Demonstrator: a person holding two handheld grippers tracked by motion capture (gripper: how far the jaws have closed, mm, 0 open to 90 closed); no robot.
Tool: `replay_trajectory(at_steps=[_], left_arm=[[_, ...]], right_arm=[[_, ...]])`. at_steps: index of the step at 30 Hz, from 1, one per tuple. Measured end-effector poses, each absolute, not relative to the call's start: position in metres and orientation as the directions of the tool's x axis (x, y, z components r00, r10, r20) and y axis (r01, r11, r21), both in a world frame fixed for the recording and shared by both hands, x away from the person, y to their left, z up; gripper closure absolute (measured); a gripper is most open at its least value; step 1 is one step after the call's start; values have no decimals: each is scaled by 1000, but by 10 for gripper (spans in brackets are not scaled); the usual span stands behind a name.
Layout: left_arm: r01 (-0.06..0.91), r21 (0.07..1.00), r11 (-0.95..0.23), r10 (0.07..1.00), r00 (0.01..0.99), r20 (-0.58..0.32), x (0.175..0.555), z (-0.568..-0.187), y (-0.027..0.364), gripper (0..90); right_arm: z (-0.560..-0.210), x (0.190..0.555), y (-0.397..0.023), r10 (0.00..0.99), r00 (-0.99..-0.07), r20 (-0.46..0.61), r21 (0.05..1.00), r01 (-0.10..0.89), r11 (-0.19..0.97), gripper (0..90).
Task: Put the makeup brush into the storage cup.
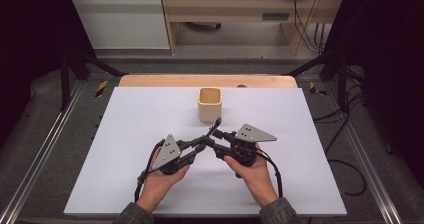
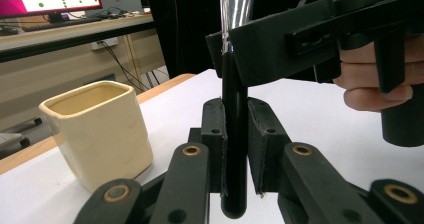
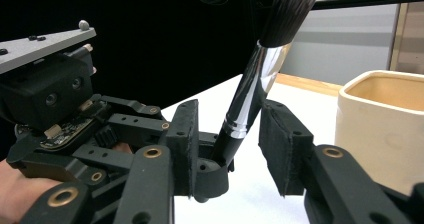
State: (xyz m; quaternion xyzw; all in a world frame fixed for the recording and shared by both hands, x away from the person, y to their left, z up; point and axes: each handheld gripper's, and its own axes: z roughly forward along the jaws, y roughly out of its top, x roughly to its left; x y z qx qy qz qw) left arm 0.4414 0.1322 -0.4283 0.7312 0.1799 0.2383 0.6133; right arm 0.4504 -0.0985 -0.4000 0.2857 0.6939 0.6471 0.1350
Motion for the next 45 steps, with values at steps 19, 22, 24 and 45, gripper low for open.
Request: replay_trajectory(at_steps=[19, 22, 24, 45], left_arm=[[-38, 983, -180, 553, 823, 133, 439, -429, 126, 787], [-41, 982, -182, 553, 822, 137, 439, -429, 126, 787], [-44, 981, -186, 553, 821, 142, 439, -429, 125, 787], [-27, 966, -259, 555, 814, 172, 440, -436, 120, 636]], right_arm=[[-402, 450, -101, 575, -794, 198, 975, 217, -37, 731], [-402, 450, -101, 574, -795, 198, 976, 217, -37, 754], [-402, 450, -102, 566, -800, 198, 976, 213, -40, 767], [-399, 454, -118, 589, -787, 185, 979, 199, -41, 784]])
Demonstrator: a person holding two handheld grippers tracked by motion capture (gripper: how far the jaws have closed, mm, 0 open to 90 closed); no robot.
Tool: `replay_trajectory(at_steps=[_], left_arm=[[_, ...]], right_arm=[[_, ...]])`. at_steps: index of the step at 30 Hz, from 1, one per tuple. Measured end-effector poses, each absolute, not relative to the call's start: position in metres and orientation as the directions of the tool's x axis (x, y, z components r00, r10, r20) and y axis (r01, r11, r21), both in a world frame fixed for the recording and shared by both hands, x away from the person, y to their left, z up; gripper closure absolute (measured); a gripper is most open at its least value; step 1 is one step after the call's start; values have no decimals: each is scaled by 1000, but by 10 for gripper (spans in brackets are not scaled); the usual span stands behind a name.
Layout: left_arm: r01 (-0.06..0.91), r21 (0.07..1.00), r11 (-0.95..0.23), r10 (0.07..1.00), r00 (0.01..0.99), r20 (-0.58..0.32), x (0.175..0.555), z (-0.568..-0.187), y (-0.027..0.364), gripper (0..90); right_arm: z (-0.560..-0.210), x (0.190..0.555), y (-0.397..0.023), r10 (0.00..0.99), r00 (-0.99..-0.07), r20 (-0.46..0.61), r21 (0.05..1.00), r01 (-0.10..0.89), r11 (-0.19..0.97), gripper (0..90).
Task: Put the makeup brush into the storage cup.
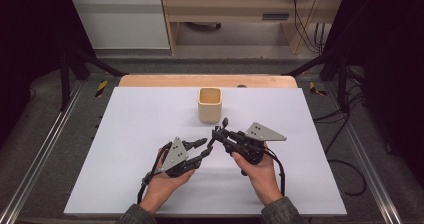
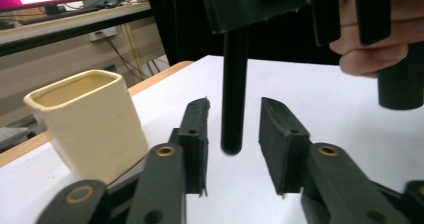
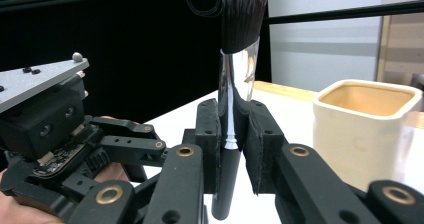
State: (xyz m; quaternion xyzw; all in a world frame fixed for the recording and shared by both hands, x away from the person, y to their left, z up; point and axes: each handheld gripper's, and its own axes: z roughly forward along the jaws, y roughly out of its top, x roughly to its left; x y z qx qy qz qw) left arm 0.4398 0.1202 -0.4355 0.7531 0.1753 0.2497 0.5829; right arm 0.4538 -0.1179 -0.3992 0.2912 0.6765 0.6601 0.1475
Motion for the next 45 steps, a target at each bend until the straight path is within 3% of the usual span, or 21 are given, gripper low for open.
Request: replay_trajectory(at_steps=[14, 24, 31, 45], left_arm=[[17, 960, -278, 611, 774, 163, 443, -437, 133, 359], [56, 963, -265, 666, 732, 141, 450, -433, 158, 253], [95, 964, -247, 688, 718, 105, 452, -430, 179, 131], [99, 979, -180, 745, 664, 69, 454, -428, 226, 101]], right_arm=[[-401, 455, -130, 662, -737, 134, 984, 180, 1, 784], [-399, 471, -118, 704, -708, 58, 985, 157, 76, 783], [-392, 482, -111, 718, -696, -7, 982, 129, 135, 783], [-375, 501, -112, 740, -670, -59, 977, 114, 180, 783]])
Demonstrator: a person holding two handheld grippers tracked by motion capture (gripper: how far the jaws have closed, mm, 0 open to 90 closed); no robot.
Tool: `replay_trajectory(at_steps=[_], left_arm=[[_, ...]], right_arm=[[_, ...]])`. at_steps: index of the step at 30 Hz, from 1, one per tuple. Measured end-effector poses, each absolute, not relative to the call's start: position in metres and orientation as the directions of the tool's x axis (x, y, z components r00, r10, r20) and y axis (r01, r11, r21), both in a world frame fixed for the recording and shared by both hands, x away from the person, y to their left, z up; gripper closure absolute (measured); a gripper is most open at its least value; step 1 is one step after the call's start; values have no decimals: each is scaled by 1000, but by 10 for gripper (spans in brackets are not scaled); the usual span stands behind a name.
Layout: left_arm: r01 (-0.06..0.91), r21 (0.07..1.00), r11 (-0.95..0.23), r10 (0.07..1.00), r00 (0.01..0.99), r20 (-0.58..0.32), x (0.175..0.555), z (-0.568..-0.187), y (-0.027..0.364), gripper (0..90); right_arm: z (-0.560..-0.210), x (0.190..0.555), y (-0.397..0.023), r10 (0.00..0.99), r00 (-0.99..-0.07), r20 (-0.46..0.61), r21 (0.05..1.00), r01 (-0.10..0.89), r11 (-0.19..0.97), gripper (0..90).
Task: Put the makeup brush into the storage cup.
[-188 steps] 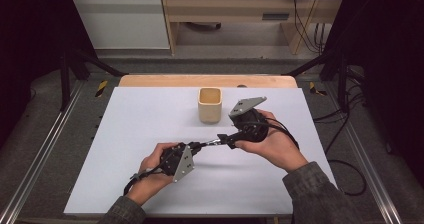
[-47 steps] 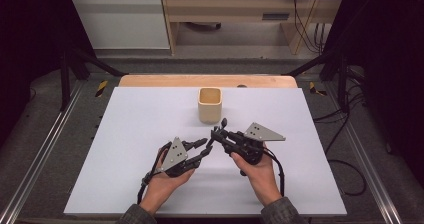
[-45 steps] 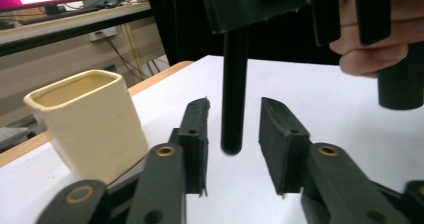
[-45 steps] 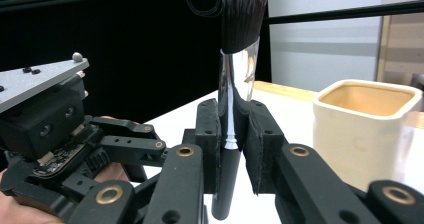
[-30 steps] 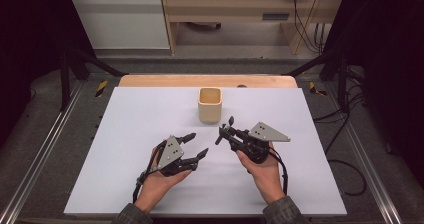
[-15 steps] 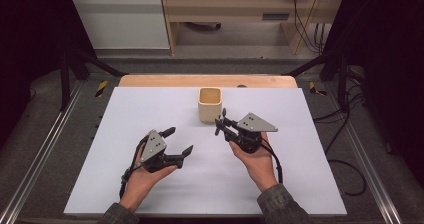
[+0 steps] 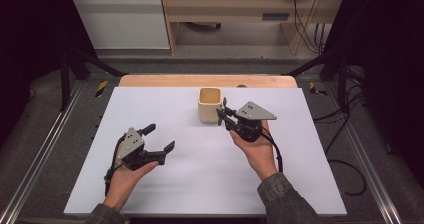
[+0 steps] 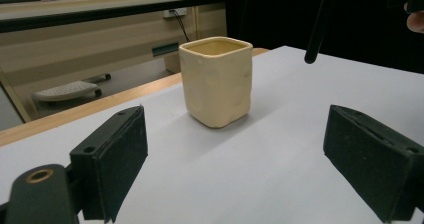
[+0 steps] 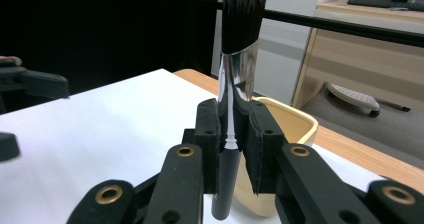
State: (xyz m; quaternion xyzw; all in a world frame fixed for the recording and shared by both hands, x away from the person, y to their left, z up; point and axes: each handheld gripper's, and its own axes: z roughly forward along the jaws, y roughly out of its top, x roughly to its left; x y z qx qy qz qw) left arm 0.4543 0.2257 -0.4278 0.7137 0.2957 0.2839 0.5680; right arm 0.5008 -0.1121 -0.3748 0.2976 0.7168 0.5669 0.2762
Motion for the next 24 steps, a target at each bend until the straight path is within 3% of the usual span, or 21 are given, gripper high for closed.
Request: replay_trajectory(at_steps=[24], left_arm=[[64, 990, -126, 778, 626, 59, 430, -428, 277, 59]], right_arm=[[-365, 527, -105, 753, -651, -97, 976, 87, 201, 783]])
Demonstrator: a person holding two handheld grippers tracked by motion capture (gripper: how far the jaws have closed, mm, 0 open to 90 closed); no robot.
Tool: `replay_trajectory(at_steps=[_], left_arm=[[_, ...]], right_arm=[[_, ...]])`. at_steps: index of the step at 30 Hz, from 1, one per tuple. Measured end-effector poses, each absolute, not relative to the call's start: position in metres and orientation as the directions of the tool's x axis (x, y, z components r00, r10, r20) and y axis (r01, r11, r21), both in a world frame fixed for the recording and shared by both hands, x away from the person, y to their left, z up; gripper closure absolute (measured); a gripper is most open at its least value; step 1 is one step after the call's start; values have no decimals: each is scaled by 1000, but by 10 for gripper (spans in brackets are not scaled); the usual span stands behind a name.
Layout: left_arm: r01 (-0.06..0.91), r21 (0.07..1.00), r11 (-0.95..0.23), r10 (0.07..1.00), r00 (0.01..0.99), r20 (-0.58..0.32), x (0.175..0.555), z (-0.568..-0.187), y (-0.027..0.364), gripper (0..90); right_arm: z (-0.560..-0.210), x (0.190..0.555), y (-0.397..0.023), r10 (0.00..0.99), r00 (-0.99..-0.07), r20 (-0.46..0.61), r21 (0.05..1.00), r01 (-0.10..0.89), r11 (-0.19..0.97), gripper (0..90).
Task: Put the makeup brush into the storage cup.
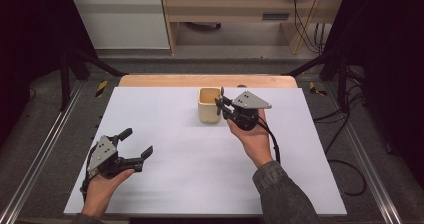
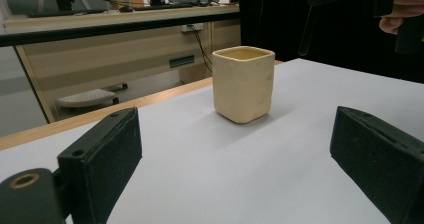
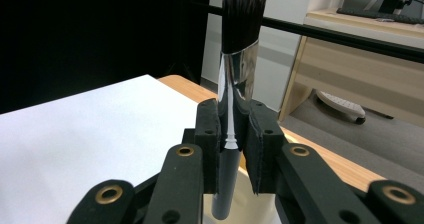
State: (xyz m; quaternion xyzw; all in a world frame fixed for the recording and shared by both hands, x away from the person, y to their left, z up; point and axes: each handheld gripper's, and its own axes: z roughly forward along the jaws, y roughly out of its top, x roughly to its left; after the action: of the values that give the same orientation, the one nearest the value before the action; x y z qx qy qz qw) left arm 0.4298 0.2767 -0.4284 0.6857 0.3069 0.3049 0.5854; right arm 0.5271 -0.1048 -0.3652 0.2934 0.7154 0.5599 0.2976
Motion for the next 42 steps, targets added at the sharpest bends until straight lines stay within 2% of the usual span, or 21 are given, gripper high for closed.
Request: replay_trajectory(at_steps=[6, 9, 42], left_arm=[[62, 991, -117, 791, 610, 55, 428, -429, 282, 59], [69, 996, -59, 795, 607, 5, 427, -431, 283, 59], [65, 994, -83, 800, 599, 28, 426, -435, 285, 59]], right_arm=[[-364, 531, -104, 760, -642, -101, 977, 82, 199, 784], [-364, 532, -103, 760, -640, -113, 976, 74, 207, 783], [-373, 552, -88, 790, -591, -162, 979, 7, 205, 783]])
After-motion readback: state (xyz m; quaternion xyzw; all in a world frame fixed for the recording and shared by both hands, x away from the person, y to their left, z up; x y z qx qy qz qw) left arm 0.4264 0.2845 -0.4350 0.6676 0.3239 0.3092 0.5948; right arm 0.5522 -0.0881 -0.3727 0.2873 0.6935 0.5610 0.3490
